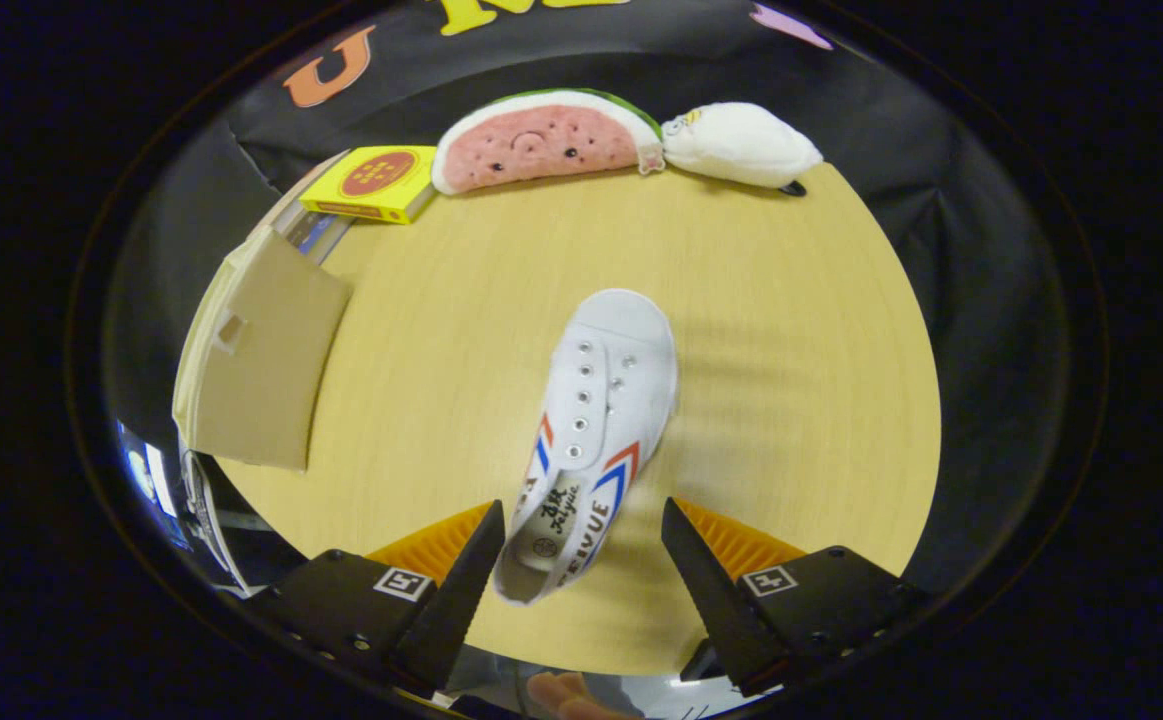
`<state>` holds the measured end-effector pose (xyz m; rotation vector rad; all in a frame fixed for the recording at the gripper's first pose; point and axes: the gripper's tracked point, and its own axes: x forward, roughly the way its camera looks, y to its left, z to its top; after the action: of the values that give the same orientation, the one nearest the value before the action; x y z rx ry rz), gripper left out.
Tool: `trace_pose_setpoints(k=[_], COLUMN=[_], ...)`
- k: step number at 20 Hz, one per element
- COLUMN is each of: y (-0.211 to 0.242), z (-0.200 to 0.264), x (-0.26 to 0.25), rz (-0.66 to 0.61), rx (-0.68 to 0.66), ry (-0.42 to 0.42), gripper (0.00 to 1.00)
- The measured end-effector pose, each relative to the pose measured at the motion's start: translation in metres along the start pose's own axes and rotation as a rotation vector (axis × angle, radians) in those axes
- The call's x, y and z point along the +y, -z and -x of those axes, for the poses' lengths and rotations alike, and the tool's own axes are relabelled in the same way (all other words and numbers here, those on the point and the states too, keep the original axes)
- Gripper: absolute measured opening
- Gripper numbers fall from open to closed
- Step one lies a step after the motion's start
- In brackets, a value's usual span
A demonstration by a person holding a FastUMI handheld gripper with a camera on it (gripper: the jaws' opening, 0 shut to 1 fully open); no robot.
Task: Open the storage box then place both shoes into the box .Put the left shoe in first, then the right shoe, with the right side of both shoes facing outward in a uniform manner.
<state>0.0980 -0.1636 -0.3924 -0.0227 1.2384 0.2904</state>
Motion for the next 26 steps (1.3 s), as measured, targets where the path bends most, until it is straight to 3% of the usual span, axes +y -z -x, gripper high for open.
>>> trace_pose_setpoints(k=[9,11,12,14,16,18,20,26], y=[0.001,-0.002,-0.001,0.001,-0.003,-0.004,0.000,-0.002], z=[-0.049,-0.051,-0.053,-0.053,-0.052,-0.043,-0.051,-0.009], x=[-0.020,-0.010,0.000,-0.001,-0.003,-0.015,-0.014,0.003], rz=[-0.085,-0.113,-0.112,-0.114,-0.145,-0.259,-0.257,-0.337], rx=[0.080,0.080,0.086,0.094,0.090,0.112,0.086,0.002], ry=[0.033,-0.018,-0.072,-0.089,-0.123,-0.181,-0.186,-0.235], gripper=[0.95,0.83,0.68,0.35,0.35,0.08,0.00,0.00])
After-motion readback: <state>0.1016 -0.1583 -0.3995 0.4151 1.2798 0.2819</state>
